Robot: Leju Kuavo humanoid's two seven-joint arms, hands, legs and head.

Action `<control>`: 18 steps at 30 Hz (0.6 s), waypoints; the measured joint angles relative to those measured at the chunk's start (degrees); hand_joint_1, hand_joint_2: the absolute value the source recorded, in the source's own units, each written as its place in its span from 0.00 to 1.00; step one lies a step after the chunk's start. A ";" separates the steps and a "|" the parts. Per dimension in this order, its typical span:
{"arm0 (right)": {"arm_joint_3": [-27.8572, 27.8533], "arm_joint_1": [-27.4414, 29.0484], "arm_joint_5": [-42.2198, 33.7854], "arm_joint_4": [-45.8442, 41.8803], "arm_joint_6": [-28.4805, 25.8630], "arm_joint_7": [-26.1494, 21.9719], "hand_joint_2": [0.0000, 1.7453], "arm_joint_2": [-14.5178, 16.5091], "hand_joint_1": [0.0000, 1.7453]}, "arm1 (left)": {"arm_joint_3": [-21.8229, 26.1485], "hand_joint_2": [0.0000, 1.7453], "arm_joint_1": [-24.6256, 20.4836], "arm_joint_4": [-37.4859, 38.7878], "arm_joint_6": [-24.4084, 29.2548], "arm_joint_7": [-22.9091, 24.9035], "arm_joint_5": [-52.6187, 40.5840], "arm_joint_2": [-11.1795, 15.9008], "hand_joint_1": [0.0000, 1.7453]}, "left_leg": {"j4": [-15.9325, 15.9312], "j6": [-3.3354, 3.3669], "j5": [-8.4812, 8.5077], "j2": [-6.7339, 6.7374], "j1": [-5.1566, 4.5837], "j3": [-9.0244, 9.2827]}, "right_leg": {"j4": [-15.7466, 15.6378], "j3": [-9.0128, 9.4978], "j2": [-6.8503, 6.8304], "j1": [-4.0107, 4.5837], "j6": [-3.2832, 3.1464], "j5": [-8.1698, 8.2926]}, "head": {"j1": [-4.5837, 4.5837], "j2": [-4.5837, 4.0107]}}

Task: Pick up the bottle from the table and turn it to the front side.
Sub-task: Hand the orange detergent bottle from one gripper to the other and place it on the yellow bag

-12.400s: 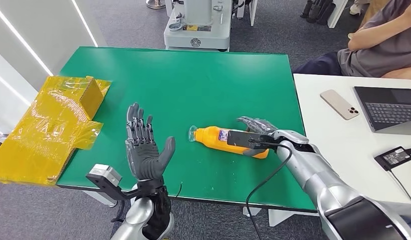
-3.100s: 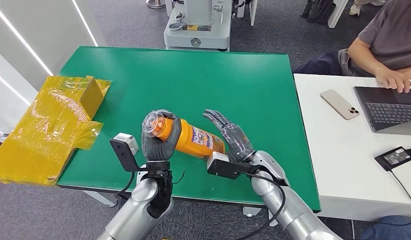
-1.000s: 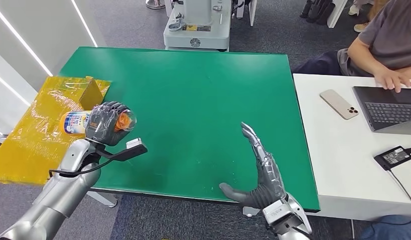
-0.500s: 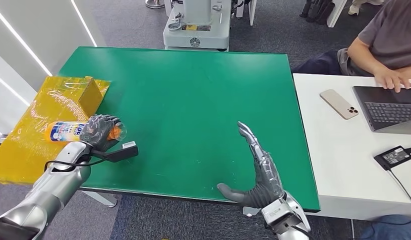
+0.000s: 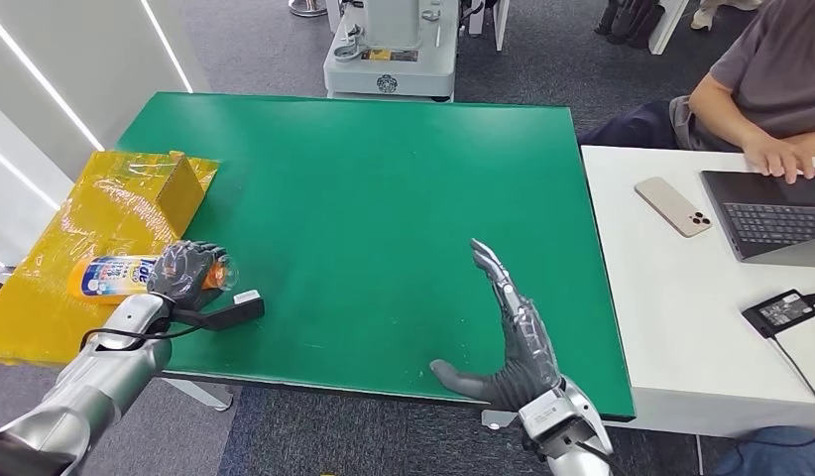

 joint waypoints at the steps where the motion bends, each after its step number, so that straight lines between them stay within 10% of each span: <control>1: 0.00 -0.07 0.02 0.04 -0.09 -0.02 1.00 0.14 0.00 | 0.00 1.00 0.06 0.36 0.53 0.18 -0.45 -0.17 1.00 | 0.00 0.00 0.00 -0.01 0.00 0.00 | 0.00 0.00 -0.01 0.00 0.00 0.00 | -0.01 0.00; 18: 0.02 -1.93 1.44 1.17 0.40 0.01 1.00 1.85 0.00 | 0.00 1.00 0.03 3.27 7.34 -0.25 -3.89 -3.71 1.00 | 0.00 0.00 0.00 -0.02 0.00 0.00 | 0.00 0.00 -0.03 0.00 0.00 0.00 | -0.01 0.00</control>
